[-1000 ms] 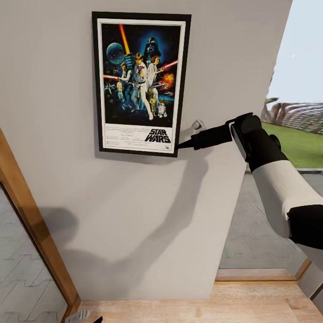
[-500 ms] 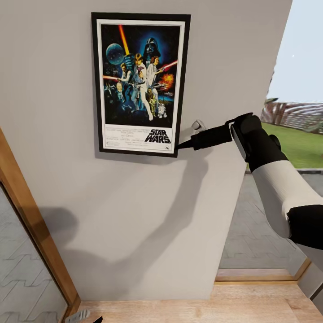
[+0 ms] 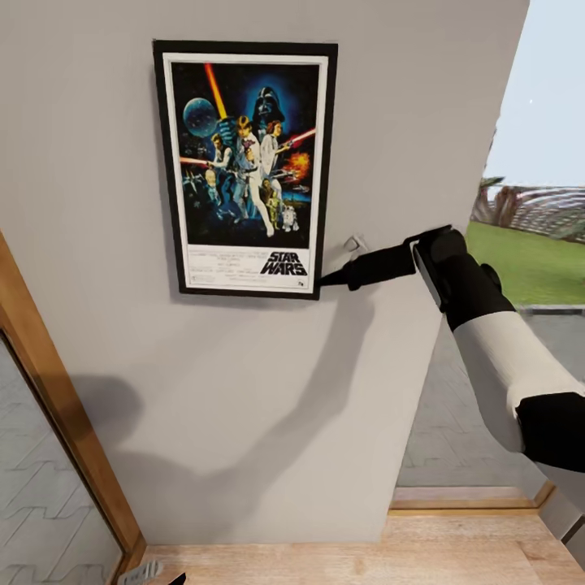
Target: Pick up the poster from the kitchen countertop and hang it on one of the wall nails in the kitchen.
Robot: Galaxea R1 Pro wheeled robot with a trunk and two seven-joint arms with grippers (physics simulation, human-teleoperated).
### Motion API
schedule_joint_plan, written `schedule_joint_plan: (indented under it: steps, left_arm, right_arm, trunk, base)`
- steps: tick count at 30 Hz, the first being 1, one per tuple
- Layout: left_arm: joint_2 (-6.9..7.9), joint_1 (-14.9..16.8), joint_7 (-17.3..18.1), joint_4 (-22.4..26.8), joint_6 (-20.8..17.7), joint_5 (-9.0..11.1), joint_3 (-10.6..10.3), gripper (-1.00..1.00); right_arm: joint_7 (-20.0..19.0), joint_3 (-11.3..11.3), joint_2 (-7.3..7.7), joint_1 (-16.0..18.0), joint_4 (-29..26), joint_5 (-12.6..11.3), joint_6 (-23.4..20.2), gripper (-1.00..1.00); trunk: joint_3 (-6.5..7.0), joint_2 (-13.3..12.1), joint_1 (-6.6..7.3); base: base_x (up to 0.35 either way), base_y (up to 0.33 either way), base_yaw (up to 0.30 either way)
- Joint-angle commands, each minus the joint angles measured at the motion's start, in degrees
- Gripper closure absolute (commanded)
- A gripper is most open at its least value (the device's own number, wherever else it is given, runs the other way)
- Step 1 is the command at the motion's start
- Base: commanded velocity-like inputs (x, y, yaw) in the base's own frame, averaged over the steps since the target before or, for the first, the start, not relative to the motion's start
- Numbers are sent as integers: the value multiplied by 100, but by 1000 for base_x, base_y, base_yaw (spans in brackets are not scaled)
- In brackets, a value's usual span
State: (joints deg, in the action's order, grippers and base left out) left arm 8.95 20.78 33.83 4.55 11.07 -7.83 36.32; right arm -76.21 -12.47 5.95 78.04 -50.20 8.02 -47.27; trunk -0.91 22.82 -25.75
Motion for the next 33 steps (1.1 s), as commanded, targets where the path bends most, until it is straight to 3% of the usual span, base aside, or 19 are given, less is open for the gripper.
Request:
schedule_joint_plan:
  steps: [1,33]
  left_arm:
    - [1,5,10,-7,36,-61,42,-100]
    - [1,5,9,-7,36,-61,42,-100]
  right_arm:
    - [-44,-1,2,-19,-28,39,-50,100]
    - [-41,-1,3,-563,-667,52,-37,100]
  trunk:
    - [-9,10,-3]
    - [-9,10,-3]
  base:
    - [0,0,0]
    - [0,0,0]
